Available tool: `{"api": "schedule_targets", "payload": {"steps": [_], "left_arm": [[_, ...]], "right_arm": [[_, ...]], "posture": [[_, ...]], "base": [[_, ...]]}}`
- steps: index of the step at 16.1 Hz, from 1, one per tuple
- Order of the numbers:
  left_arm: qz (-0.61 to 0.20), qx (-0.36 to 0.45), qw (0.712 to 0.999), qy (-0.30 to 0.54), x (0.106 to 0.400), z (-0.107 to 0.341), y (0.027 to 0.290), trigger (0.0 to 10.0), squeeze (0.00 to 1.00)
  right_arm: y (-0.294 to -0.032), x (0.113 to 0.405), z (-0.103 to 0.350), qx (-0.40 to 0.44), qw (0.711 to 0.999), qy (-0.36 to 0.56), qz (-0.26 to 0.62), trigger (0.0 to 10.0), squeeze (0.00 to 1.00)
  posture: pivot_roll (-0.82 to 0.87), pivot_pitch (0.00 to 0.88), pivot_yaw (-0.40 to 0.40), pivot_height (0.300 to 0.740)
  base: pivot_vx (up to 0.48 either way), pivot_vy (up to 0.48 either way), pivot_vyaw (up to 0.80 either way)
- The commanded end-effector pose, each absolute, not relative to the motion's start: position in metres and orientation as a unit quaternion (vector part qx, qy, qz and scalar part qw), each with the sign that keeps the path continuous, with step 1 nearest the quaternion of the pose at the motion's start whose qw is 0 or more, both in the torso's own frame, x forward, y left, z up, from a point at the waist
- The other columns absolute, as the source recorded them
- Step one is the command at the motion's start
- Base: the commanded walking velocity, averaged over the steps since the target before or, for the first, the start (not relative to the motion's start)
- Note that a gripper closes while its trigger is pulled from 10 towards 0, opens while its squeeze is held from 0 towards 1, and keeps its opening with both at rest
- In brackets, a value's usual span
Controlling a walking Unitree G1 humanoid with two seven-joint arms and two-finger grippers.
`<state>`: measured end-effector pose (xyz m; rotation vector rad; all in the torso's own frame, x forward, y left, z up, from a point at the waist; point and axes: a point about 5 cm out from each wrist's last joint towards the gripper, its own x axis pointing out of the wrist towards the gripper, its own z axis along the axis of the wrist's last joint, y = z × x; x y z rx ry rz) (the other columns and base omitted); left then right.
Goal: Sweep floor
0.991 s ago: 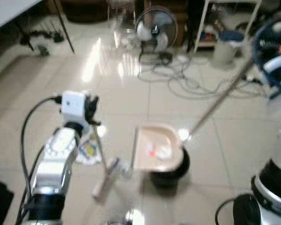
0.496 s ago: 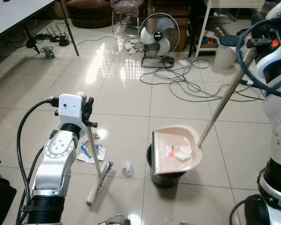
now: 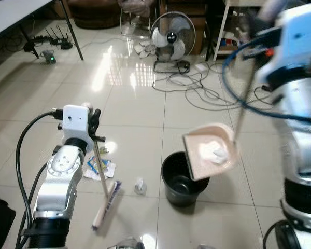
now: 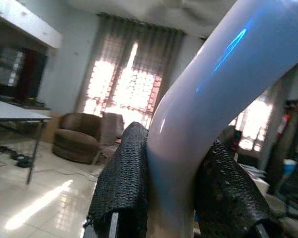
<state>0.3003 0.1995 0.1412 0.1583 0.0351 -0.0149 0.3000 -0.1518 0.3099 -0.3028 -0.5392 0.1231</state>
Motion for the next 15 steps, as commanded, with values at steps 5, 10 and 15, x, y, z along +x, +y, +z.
{"api": "schedule_targets", "payload": {"steps": [5,10,15], "left_arm": [[0.005,0.092,0.996,0.004,0.3,0.15,0.205,10.0,0.0],[0.0,0.092,0.996,0.003,0.301,0.15,0.202,10.0,0.0],[-0.004,0.092,0.996,0.003,0.301,0.149,0.201,10.0,0.0]], "right_arm": [[-0.125,0.297,0.313,-0.16,0.931,-0.313,0.101,10.0,0.0],[-0.086,0.292,0.298,-0.207,0.906,-0.322,0.181,10.0,0.0],[-0.069,0.287,0.291,-0.246,0.883,-0.338,0.215,10.0,0.0]], "posture": [[-0.02,0.07,0.041,0.74],[-0.01,0.074,0.047,0.74],[-0.01,0.074,0.05,0.74]], "base": [[0.0,0.0,0.0],[0.0,0.0,0.0],[0.0,0.0,0.0]]}}
